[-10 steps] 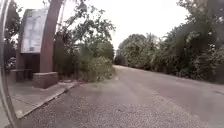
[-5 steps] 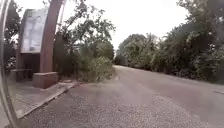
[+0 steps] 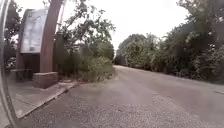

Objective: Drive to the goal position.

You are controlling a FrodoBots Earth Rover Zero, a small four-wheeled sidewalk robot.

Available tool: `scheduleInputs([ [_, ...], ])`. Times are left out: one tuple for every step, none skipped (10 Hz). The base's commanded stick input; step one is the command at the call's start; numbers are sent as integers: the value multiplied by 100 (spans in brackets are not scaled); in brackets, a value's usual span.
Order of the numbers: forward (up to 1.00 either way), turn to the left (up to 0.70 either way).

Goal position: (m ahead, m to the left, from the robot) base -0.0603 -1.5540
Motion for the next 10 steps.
scheduleInputs([
  [4, 0],
  [4, 0],
  [4, 0],
  [4, 0],
  [4, 0],
  [4, 0],
  [4, 0],
  [4, 0],
  [4, 0],
  [4, 0],
])
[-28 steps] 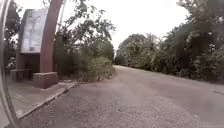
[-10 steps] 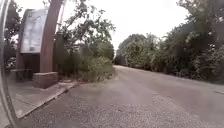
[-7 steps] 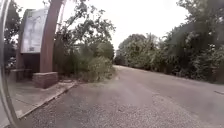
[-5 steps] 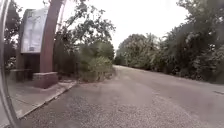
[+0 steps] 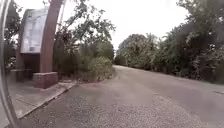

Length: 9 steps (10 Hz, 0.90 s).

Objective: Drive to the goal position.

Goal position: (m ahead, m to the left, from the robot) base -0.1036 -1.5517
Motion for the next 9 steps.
scheduleInputs([
  [4, 0],
  [4, 0],
  [4, 0],
  [4, 0],
  [4, 0],
  [4, 0],
  [4, 0],
  [4, 0],
  [4, 0],
])
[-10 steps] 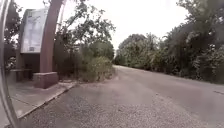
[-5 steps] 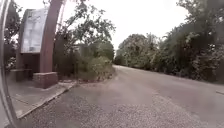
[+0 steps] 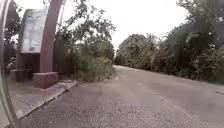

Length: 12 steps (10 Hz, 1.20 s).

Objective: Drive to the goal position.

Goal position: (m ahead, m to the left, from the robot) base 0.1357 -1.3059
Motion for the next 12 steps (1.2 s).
scheduleInputs([
  [4, 0],
  [4, 0],
  [4, 0],
  [4, 0],
  [4, 0],
  [4, 0],
  [4, 0],
  [4, 0],
  [4, 0],
  [4, 0],
  [4, 0],
  [4, 0],
])
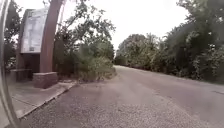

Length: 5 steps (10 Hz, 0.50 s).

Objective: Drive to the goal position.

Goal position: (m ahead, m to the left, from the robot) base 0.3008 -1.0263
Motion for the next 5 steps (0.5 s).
scheduleInputs([
  [4, 0],
  [4, 0],
  [4, 0],
  [4, 0],
  [4, 0],
])
